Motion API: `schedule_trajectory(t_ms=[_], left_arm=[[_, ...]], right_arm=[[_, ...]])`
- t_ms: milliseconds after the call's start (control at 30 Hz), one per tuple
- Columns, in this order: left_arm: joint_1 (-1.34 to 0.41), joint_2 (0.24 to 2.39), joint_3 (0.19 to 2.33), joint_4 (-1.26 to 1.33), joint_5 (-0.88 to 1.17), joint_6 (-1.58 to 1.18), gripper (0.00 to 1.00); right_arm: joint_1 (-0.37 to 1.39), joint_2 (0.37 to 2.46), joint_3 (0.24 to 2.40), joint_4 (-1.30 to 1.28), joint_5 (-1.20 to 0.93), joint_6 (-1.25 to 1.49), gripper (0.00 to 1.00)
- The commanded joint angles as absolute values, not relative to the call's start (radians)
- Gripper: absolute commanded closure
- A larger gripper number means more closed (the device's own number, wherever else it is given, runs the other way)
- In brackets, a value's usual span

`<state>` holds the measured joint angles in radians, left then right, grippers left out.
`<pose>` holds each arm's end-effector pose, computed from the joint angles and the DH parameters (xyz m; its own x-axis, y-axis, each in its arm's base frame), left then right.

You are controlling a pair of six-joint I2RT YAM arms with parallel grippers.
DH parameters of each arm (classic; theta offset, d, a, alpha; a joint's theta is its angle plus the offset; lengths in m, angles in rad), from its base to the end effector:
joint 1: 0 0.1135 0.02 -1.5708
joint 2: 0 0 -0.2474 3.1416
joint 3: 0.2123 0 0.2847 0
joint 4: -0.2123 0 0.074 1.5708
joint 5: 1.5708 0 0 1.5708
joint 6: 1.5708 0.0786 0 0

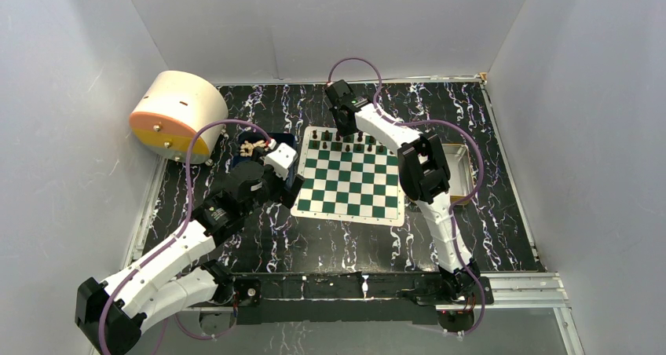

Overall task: Set up the chess pieces on the board
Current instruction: Place the chess piece on the chessboard.

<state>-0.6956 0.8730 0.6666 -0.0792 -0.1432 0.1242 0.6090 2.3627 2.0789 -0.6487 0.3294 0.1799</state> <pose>0.2309 -0.1781 0.2620 -0.1490 0.2842 -0.9471 0.5519 0.8187 0.1588 0.4808 0.3043 0.1478 -0.7167 -0.2934 -0.6327 -0.2591 0.9543 -0.1490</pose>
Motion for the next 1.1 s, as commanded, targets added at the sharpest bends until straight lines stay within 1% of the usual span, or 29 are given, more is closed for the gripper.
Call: schedule_trajectory(t_ms=[0, 100, 400, 767, 933, 1067], left_arm=[[-0.691, 0.848, 0.665, -0.064, -0.156, 0.134, 0.09], [-0.692, 0.848, 0.665, -0.064, -0.155, 0.135, 0.08], [-0.691, 0.851, 0.665, -0.064, -0.155, 0.135, 0.08], [-0.692, 0.853, 0.664, -0.064, -0.155, 0.135, 0.09], [-0.692, 0.86, 0.662, -0.058, -0.158, 0.115, 0.08], [-0.692, 0.879, 0.678, -0.05, -0.174, 0.053, 0.08]], right_arm=[[0.603, 2.371, 2.125, -0.644, 0.331, 0.187, 0.79], [0.603, 2.375, 2.126, -0.646, 0.329, 0.186, 0.76], [0.601, 2.375, 2.139, -0.655, 0.333, 0.187, 0.59], [0.6, 2.344, 2.193, -0.689, 0.322, 0.177, 0.55], [0.599, 2.288, 2.209, -0.732, 0.308, 0.186, 0.5], [0.599, 2.194, 2.137, -0.749, 0.269, 0.211, 0.44]])
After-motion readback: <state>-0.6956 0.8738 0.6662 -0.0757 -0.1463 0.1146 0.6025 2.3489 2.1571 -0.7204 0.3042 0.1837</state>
